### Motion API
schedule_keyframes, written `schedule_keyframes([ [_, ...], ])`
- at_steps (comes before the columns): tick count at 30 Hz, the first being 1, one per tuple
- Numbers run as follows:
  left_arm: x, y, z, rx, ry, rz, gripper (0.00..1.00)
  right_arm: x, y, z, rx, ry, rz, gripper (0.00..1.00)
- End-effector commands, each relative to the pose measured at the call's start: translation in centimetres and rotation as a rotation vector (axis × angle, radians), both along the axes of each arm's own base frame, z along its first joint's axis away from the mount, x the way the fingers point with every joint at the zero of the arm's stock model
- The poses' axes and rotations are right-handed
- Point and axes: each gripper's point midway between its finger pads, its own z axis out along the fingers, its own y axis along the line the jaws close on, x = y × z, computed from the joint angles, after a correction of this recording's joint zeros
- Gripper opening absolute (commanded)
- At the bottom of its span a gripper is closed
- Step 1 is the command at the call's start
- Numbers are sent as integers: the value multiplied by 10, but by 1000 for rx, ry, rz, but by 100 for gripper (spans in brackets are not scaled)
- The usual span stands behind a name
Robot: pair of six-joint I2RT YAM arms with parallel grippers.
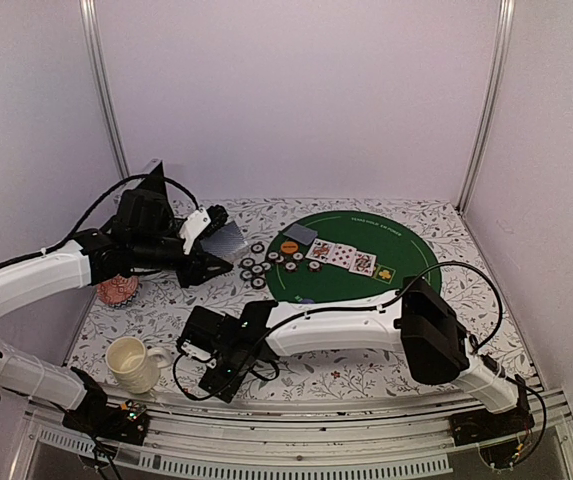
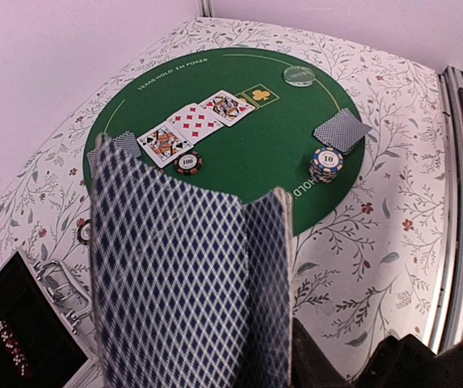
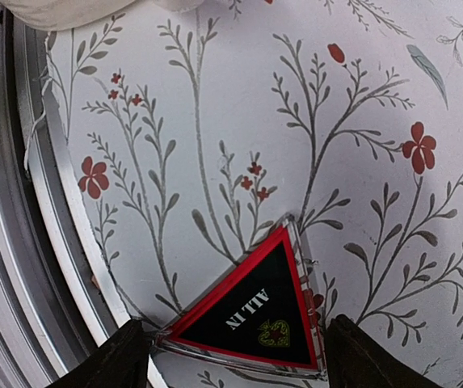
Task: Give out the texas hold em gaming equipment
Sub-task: Pick up the all-in button from the corner of the board.
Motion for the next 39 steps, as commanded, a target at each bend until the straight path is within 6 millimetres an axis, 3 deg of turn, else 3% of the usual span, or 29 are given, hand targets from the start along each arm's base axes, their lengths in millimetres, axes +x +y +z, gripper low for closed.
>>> schedule_keyframes([
  [1, 3, 2, 18, -35, -58, -4, 38, -3, -19, -35, -115, 5, -15, 76],
  [8, 8, 6, 13, -30, -48, 8, 38, -6, -28, -46, -166, -34, 59, 77],
  [13, 10, 6, 8, -24, -38, 11, 38, -22, -25, -63, -158, 9, 210, 76],
  [18, 10, 7, 9, -23, -41, 12, 38, -24, -33, -73, -182, 14, 222, 75],
  [28, 10, 7, 13, -33, -41, 10, 38, -12, -53, -61, -182, 18, 187, 70],
  [33, 11, 8, 13, -38, -38, 14, 38, -4, -48, -50, -157, -2, 176, 60],
  [39, 12, 9, 14, -42, -36, 17, 38, -3, -41, -37, -113, -5, 157, 58],
])
